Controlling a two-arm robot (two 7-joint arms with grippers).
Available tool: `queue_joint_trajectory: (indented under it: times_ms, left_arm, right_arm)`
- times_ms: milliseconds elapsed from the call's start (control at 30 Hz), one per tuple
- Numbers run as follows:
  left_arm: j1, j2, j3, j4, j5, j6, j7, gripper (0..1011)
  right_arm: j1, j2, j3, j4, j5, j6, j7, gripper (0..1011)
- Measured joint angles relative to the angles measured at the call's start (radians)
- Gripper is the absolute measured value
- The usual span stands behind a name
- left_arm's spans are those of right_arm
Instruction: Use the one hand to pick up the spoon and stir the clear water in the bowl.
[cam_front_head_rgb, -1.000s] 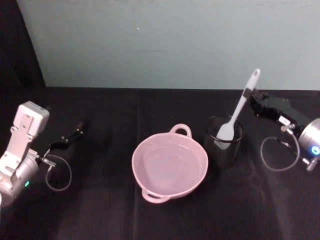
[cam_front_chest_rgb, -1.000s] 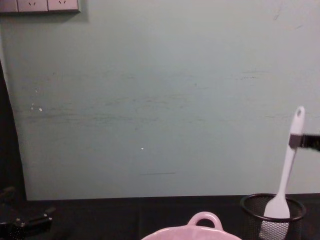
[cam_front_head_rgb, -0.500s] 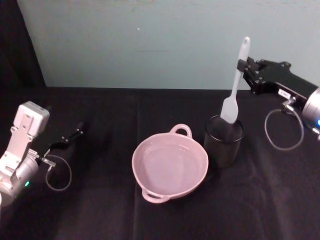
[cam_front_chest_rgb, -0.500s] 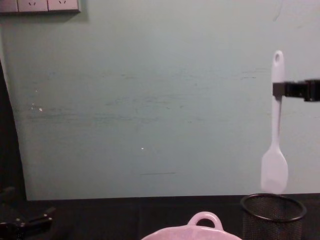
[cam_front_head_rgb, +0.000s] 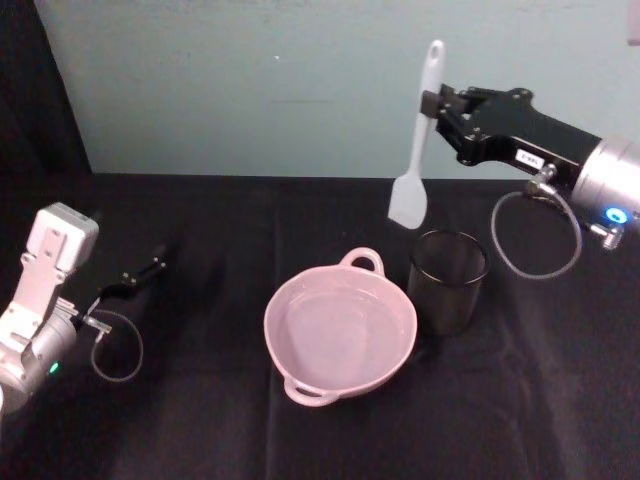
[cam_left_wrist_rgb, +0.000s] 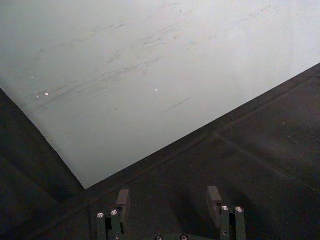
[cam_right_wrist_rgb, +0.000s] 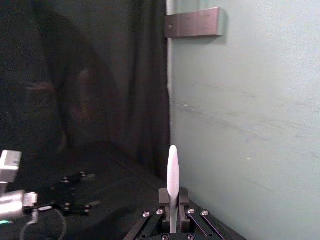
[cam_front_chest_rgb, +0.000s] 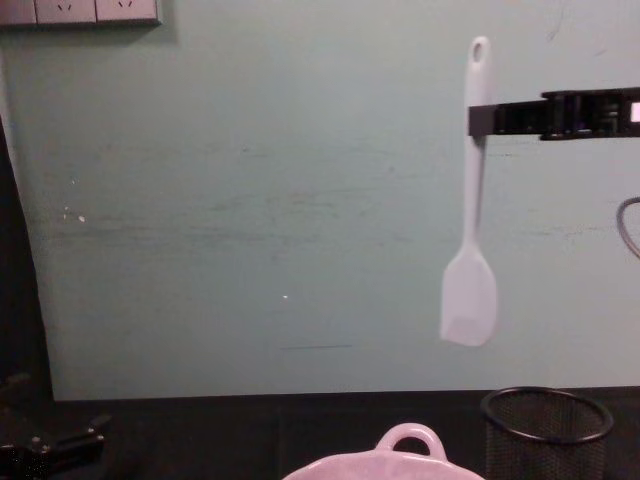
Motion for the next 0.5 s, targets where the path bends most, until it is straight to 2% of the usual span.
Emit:
queue_joint_trajectory:
  times_ms: [300,500]
  left_arm:
    - [0.0,0.0,0.0,0.0,0.0,0.0,0.0,1005]
    - [0.0,0.0,0.0,0.0,0.0,0.0,0.0,1005]
  right_arm:
    - [0.053,-0.031,-0.063,0.054,0.026,-0.002,0.07,108]
    - [0.08,-0.056,-0.116,0.128,0.029,-0.03,0.119,108]
